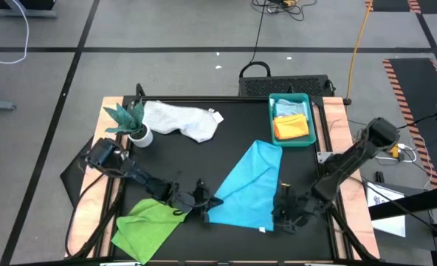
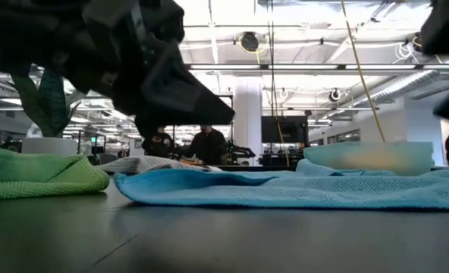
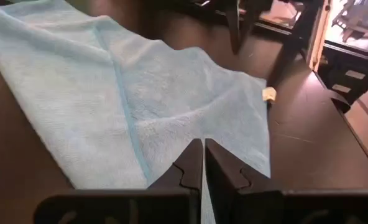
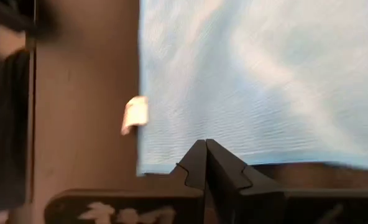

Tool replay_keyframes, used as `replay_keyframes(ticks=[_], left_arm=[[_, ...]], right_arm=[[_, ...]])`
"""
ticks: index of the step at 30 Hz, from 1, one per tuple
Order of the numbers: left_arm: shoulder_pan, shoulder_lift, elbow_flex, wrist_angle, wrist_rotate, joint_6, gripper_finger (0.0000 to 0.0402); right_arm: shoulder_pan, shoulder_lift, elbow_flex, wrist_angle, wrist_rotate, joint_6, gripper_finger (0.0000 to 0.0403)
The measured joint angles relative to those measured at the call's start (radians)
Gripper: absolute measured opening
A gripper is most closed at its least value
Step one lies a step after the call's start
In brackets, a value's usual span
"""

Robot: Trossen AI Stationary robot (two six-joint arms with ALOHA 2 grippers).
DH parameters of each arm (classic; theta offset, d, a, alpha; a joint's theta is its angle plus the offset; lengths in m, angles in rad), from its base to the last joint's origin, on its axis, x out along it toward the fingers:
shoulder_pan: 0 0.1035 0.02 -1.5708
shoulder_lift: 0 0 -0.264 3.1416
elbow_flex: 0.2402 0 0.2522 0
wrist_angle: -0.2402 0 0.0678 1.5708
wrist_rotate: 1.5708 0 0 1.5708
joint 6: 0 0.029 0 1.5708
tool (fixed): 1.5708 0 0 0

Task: Fold microfiber towels
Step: Fold the blue microfiber cloth

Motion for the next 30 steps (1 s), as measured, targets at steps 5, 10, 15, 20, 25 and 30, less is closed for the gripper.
replay_keyframes(ticks=[5, 10, 15, 20, 25, 30], left_arm=[[0.033, 0.104, 0.062, 0.004, 0.039, -0.048, 0.0019], [0.067, 0.154, 0.132, -0.090, 0.103, -0.058, 0.0019], [0.078, 0.074, 0.147, -0.413, 0.032, -0.129, 0.0006], [0.029, 0.000, 0.143, -0.692, -0.085, -0.295, 0.0014], [-0.047, -0.044, 0.138, -0.586, -0.104, -0.274, 0.0015], [-0.057, -0.049, 0.141, -0.383, -0.099, -0.103, 0.0005]], right_arm=[[-0.015, -0.081, -0.015, 0.128, 0.217, -0.186, 0.0000], [-0.113, -0.045, -0.057, 0.236, 0.174, -0.225, 0.0000], [-0.180, 0.052, -0.110, 0.260, 0.004, -0.137, 0.0000], [-0.161, 0.091, -0.129, 0.252, -0.159, -0.036, 0.0000], [-0.135, 0.025, -0.132, 0.179, -0.202, -0.037, 0.0000], [-0.153, -0.110, -0.130, 0.202, -0.081, -0.210, 0.0000]])
